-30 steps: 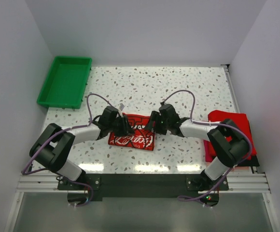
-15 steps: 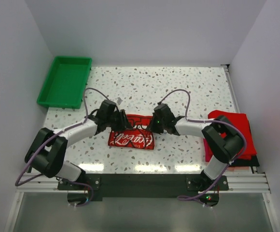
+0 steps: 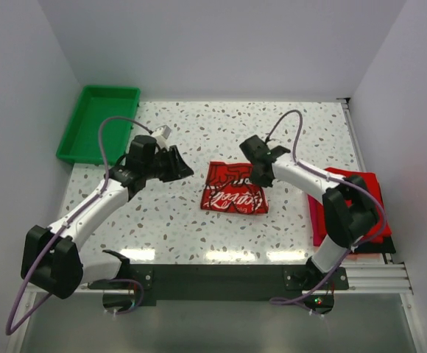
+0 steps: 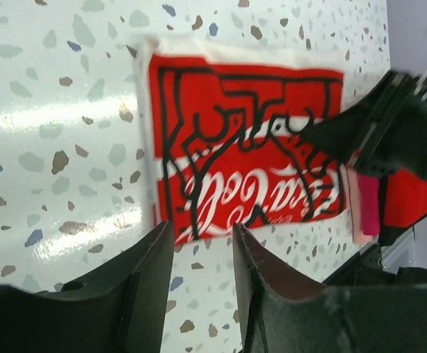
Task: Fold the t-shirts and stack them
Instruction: Neatly place the folded tshirt to the corner, then reset both grippers
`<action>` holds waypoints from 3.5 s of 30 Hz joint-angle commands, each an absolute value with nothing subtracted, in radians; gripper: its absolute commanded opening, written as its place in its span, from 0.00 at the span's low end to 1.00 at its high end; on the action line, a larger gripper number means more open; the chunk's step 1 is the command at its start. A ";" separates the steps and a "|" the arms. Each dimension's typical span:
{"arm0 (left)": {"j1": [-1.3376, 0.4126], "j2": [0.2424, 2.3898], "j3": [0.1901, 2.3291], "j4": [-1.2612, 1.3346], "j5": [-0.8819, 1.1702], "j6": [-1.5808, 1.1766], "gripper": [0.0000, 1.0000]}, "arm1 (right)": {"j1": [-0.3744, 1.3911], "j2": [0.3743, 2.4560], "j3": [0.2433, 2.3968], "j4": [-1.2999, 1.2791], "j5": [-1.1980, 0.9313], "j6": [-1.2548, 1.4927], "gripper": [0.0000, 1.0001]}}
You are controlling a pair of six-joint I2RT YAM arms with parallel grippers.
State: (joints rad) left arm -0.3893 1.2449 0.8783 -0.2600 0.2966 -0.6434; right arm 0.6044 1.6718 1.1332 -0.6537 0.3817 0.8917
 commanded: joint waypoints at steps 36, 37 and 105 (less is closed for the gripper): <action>-0.390 1.290 0.833 -0.215 0.511 -0.597 0.41 | -0.087 1.801 2.068 -1.456 0.597 0.862 0.00; -0.390 1.290 0.833 -0.213 0.511 -0.597 0.41 | -0.094 1.796 2.075 -1.462 0.592 0.859 0.00; -0.416 0.887 0.831 -0.390 0.089 -0.436 0.49 | 0.799 0.953 0.959 -0.557 0.428 0.654 0.99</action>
State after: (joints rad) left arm -0.4191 0.9386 0.8043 -0.3580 0.1814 -0.4850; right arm 0.7982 1.0107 0.9791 -0.6765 0.3504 0.6792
